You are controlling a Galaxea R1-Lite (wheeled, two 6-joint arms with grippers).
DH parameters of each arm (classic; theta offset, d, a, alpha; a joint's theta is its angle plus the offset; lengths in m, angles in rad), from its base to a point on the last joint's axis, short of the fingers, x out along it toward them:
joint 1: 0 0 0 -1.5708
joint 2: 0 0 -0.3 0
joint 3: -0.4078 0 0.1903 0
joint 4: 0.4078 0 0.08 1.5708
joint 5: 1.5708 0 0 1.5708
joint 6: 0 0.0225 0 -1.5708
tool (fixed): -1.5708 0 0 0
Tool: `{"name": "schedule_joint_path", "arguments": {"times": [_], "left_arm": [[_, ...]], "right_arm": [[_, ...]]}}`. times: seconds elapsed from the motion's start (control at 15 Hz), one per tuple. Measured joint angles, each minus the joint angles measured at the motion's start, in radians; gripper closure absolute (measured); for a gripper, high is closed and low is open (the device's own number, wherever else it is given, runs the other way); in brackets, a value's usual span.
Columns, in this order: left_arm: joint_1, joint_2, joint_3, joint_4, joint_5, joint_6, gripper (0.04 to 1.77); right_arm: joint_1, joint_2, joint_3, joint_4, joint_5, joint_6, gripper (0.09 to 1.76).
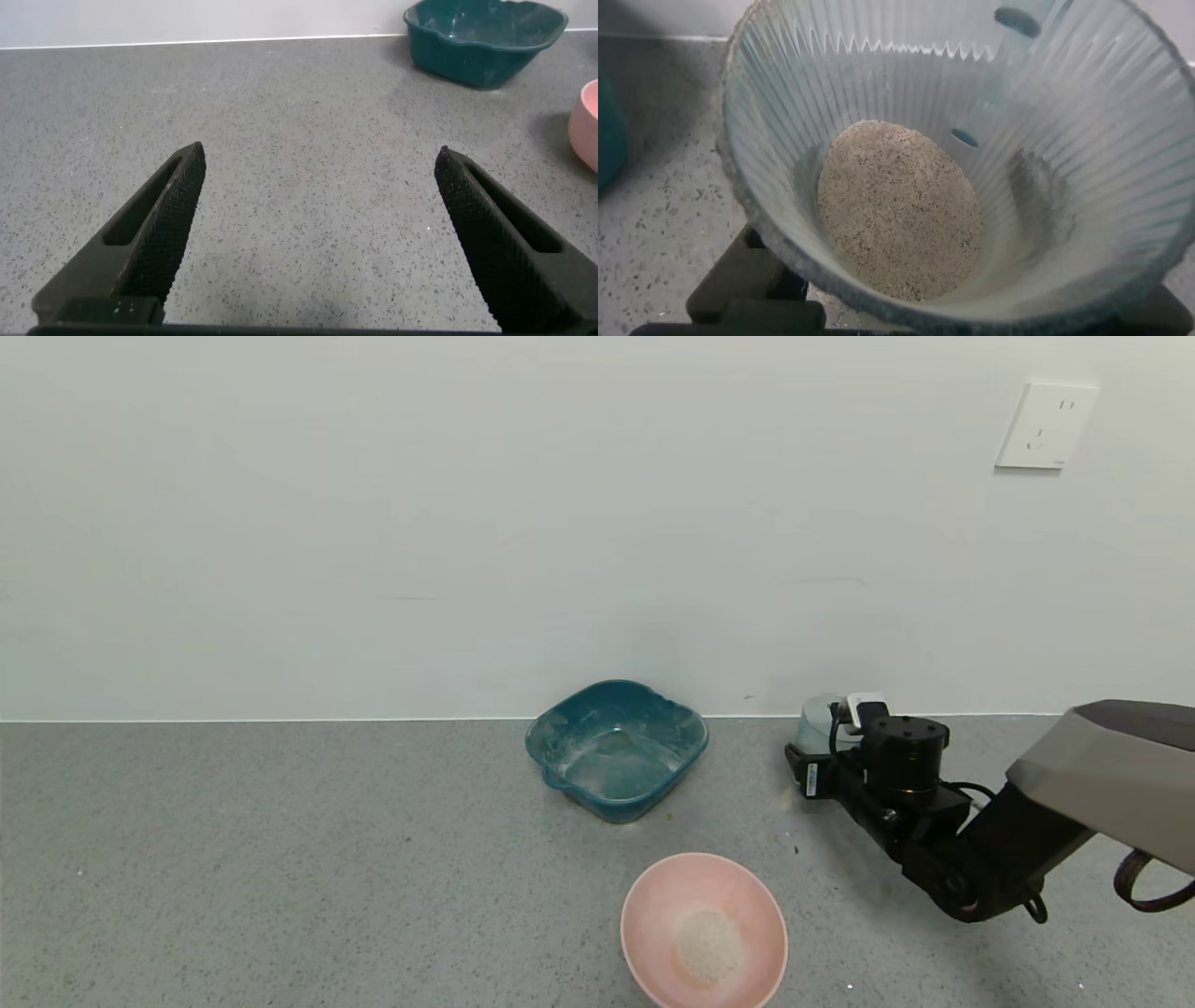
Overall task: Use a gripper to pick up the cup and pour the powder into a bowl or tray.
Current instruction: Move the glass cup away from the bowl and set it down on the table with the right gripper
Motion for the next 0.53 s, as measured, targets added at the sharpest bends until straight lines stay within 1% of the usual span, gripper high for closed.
{"name": "schedule_joint_path", "arguments": {"times": [0.53], "left_arm": [[0.0,0.0,0.0,0.0,0.0,0.0,0.05]], "right_arm": [[0.007,0.052,-0.011,-0.005,0.0,0.0,0.5]]}}
